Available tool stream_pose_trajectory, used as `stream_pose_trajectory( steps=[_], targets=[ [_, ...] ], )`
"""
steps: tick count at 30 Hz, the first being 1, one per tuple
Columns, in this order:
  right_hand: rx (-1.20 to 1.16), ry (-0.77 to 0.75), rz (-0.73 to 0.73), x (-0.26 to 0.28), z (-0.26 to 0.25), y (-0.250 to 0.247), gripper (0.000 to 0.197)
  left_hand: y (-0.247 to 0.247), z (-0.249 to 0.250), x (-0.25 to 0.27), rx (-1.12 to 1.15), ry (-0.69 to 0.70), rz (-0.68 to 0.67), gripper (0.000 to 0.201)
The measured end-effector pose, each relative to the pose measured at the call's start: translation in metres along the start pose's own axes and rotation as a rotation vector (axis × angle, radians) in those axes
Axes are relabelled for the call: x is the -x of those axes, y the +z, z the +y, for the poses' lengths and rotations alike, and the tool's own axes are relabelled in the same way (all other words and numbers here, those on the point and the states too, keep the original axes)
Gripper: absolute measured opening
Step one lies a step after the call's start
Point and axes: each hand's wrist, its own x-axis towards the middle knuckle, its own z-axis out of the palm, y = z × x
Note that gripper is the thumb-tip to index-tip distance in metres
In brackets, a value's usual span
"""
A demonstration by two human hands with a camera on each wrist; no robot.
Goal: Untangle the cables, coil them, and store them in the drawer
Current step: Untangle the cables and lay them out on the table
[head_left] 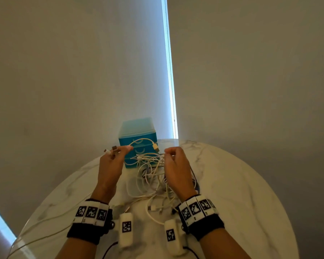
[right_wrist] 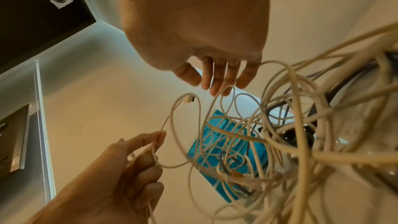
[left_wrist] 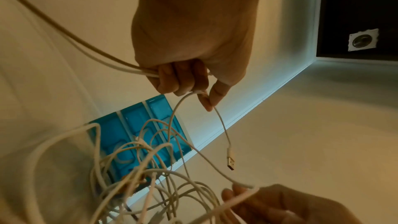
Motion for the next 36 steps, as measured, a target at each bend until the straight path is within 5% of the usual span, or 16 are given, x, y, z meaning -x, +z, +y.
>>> stream_pose_trajectory(
  steps=[3,7,13,20,23,28,32,36],
  targets=[
    [0.135,-0.078,0.086,-0.003,0.002,-0.001,0.021,-0.003,-0.007,0.007,0.032,0.016,-0.034,0.017],
    [0.18,-0.119,-0.128,0.007,-0.006,0.006,0.035,-0.005,-0.01,0.02,0.039,0.043,-0.127,0.019],
    [-0.157,-0.101,-0.12,0.009,-0.019,0.002,0.028,-0.015,-0.011,0.023,-0.066,0.041,-0.242,0.021],
    [-0.618,-0.034,-0.522,0.016,-0.06,0.0,0.037,-0.026,-0.016,0.022,-0.051,0.03,-0.209,0.037],
    [-0.495,-0.131,-0.448,0.019,-0.061,0.018,0.038,-0.029,-0.016,0.019,0.018,0.032,-0.214,0.033],
    [-0.294,-0.032,-0.173,0.023,-0.037,0.04,0.028,-0.033,-0.022,0.011,0.328,-0.179,-0.221,0.025],
    [-0.223,0.01,-0.36,0.027,-0.019,0.045,0.034,-0.033,-0.014,0.009,0.518,-0.309,-0.286,0.028],
    [-0.174,0.037,-0.473,0.036,-0.016,0.058,0.037,-0.029,-0.007,0.017,0.388,-0.261,-0.421,0.045]
  ],
)
